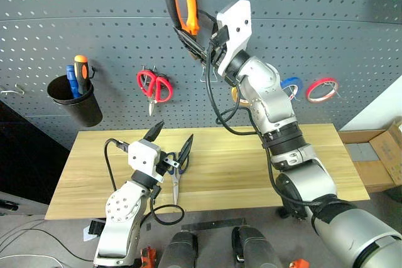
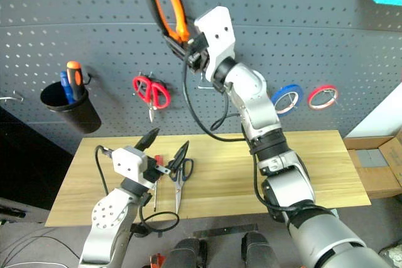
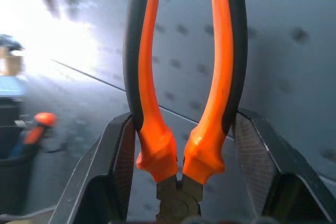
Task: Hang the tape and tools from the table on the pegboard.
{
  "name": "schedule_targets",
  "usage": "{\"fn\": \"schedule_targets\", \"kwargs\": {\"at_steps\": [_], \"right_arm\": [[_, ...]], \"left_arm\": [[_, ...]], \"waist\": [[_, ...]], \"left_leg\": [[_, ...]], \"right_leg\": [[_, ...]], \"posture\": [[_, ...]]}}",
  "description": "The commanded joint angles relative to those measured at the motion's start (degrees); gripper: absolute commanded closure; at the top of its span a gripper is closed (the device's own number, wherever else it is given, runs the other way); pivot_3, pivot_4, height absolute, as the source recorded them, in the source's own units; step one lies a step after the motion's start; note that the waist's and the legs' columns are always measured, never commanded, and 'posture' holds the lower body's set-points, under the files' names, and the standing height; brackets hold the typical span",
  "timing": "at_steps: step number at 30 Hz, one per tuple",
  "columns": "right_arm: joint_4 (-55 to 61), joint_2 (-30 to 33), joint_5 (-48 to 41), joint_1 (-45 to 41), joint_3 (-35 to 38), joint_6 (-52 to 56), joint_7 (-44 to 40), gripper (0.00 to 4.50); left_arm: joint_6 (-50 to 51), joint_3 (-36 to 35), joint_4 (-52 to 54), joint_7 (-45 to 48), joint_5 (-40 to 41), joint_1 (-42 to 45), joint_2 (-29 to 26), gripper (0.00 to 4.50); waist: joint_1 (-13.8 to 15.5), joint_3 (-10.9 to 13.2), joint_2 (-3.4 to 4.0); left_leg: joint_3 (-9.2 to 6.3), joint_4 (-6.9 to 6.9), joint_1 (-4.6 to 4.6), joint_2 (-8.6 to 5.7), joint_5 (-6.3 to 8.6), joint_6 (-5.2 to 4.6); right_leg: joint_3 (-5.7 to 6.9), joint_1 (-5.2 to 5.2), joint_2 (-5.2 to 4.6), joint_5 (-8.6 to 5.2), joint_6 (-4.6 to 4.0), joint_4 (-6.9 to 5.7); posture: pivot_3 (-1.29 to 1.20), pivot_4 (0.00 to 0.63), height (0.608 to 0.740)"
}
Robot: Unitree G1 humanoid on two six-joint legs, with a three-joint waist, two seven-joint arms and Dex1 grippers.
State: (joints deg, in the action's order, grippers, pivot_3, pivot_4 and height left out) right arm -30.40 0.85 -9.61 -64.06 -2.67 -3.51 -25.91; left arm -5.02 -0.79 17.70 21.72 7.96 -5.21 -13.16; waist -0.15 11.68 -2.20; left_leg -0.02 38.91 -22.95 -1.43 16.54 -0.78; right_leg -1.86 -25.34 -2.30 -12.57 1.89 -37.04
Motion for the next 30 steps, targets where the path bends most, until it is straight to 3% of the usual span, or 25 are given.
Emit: {"fn": "schedule_targets", "kwargs": {"at_steps": [1,30], "right_arm": [[-1.42,-0.24,0.49,-2.24,1.27,-4.9,0.73,2.26],[-0.68,-1.47,3.31,8.62,-0.74,-4.31,2.09,2.26]], "left_arm": [[0.33,-0.51,2.76,-0.69,0.58,0.07,-0.13,0.0],[3.64,-2.15,4.44,-0.86,0.91,-0.41,-2.19,0.0]], "waist": [[-0.04,0.0,0.0],[0.06,-0.02,0.02]], "left_leg": [[0.01,0.0,0.01,0.0,0.03,-0.05],[-0.02,0.02,0.09,0.02,-0.02,-0.01]], "right_leg": [[-0.01,0.0,0.0,0.0,0.0,-0.02],[0.01,0.01,0.04,0.05,-0.08,-0.16]], "posture": [[0.07,0.152,0.74],[0.1,0.171,0.74]]}}
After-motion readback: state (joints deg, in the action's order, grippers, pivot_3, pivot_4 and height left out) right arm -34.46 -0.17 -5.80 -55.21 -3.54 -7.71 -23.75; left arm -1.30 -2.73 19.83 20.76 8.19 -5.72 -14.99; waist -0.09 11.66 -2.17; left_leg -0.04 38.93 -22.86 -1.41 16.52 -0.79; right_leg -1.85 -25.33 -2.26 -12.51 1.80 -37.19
